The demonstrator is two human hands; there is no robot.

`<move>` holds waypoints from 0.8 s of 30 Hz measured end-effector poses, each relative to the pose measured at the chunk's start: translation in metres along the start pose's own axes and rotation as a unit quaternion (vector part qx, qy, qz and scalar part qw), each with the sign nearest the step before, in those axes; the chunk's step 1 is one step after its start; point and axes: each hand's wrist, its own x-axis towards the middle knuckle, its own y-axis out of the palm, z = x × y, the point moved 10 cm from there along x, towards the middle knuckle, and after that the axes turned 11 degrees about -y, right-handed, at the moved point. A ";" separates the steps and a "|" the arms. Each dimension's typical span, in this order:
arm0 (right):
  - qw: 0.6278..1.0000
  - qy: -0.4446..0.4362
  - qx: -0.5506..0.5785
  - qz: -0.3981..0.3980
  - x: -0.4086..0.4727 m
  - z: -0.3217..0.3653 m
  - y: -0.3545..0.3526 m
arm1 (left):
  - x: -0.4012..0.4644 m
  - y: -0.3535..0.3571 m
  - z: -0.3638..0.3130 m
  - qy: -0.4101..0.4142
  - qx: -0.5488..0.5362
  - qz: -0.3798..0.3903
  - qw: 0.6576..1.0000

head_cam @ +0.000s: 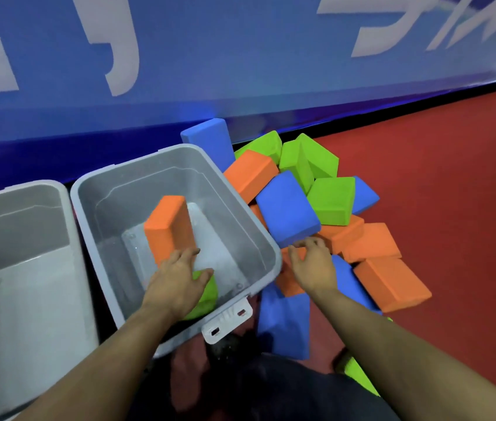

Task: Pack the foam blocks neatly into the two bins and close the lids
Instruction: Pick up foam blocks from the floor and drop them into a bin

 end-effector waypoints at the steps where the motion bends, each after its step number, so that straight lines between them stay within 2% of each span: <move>1: 0.999 0.047 0.003 0.001 -0.001 -0.027 -0.003 | 0.000 0.005 -0.010 0.009 -0.011 0.008 1.000; 4: 0.981 0.185 0.034 0.057 -0.007 -0.101 0.013 | -0.003 0.018 -0.036 0.029 -0.043 0.026 0.998; 10: 0.932 0.318 0.124 0.120 -0.005 -0.167 0.074 | 0.001 0.029 -0.056 0.025 -0.058 0.034 0.997; 16: 0.862 0.423 0.277 0.035 -0.017 -0.198 0.122 | 0.007 0.040 -0.056 -0.001 -0.049 0.050 0.998; 20: 0.825 0.460 0.327 -0.018 -0.011 -0.265 0.178 | 0.007 0.047 -0.063 0.005 -0.055 0.052 0.997; 22: 0.794 0.480 0.373 -0.028 -0.023 -0.235 0.158 | 0.003 0.051 -0.070 0.018 -0.046 0.061 0.997; 24: 0.767 0.479 0.426 -0.028 -0.036 -0.170 0.117 | 0.000 0.051 -0.075 0.024 -0.043 0.064 0.997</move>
